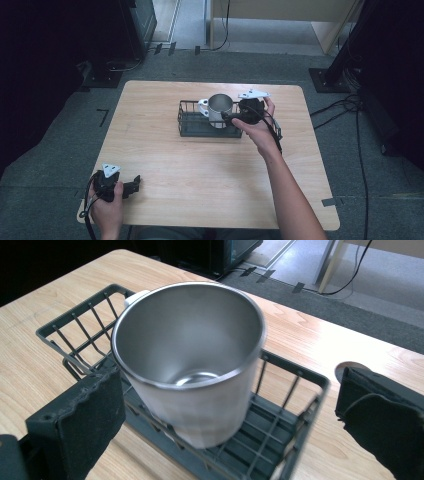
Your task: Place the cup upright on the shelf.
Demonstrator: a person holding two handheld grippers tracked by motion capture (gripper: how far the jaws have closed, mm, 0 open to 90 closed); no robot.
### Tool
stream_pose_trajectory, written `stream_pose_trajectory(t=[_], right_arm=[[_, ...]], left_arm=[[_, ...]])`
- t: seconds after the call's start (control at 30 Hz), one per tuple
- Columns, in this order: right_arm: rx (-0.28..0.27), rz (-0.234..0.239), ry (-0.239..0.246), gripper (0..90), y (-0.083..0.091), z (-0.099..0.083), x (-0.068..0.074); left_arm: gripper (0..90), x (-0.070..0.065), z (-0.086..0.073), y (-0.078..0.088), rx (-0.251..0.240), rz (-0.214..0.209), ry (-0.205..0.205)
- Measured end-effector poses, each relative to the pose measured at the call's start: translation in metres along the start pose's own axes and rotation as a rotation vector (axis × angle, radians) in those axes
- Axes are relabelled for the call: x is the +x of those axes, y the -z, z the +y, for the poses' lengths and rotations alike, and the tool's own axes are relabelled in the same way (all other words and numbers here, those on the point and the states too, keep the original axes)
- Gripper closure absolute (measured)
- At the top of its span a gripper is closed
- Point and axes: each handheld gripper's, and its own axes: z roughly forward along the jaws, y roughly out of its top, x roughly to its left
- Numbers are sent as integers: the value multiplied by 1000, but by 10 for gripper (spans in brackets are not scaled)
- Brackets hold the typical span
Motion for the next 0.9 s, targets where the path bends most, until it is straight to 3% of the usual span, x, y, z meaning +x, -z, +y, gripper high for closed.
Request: stream_pose_trajectory(t=[0.3, 0.9], right_arm=[[-14, -27, -28, 0, 23, -17, -11], [-23, -65, -88, 0, 63, -71, -22]], left_arm=[[0, 0, 0, 0, 1, 0, -2], [0, 0, 0, 0, 2, 0, -2]])
